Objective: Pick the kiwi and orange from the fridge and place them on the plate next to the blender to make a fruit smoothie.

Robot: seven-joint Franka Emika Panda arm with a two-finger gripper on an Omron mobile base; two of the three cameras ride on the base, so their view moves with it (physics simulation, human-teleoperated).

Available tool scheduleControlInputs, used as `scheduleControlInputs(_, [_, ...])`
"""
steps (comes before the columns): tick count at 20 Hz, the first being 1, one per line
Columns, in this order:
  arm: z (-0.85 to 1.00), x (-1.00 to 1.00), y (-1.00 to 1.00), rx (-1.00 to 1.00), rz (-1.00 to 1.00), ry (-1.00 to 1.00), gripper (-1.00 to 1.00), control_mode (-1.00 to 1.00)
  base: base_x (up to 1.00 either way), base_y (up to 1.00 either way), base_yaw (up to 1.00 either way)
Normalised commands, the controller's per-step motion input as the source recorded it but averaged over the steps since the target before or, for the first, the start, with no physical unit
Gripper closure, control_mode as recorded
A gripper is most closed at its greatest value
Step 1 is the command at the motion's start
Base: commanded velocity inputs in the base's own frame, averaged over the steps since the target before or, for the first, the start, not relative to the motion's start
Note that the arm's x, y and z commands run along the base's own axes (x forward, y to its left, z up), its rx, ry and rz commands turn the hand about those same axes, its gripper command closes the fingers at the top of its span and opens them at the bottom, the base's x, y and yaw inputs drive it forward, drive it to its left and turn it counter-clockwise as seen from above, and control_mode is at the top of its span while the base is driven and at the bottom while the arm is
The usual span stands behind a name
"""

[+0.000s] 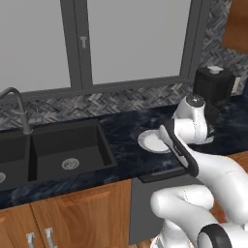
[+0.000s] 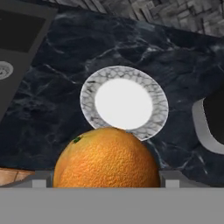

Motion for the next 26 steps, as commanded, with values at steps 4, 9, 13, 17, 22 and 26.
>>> scheduleControlInputs(4, [-0.72, 1.00, 0.00, 0.00, 0.00, 0.00, 1.00, -1.00, 0.00, 0.00, 0.00])
scheduleControlInputs(9, [-0.79, 1.00, -0.04, 0.00, 0.00, 0.00, 1.00, -1.00, 0.00, 0.00, 0.00])
scheduleControlInputs(13, [-0.41, 0.83, -0.07, 0.00, 0.00, 0.00, -1.00, -1.00, 0.00, 0.00, 0.00])
scheduleControlInputs(17, [0.05, 0.18, 0.00, 0.00, 0.00, 0.06, -1.00, -1.00, 0.00, 0.00, 0.00])
scheduleControlInputs(22, [0.25, 0.00, 0.00, 0.00, -0.03, 0.09, -1.00, -1.00, 0.00, 0.00, 0.00])
scheduleControlInputs(26, [0.39, 0.00, 0.00, 0.00, -0.04, 0.04, -1.00, -1.00, 0.00, 0.00, 0.00])
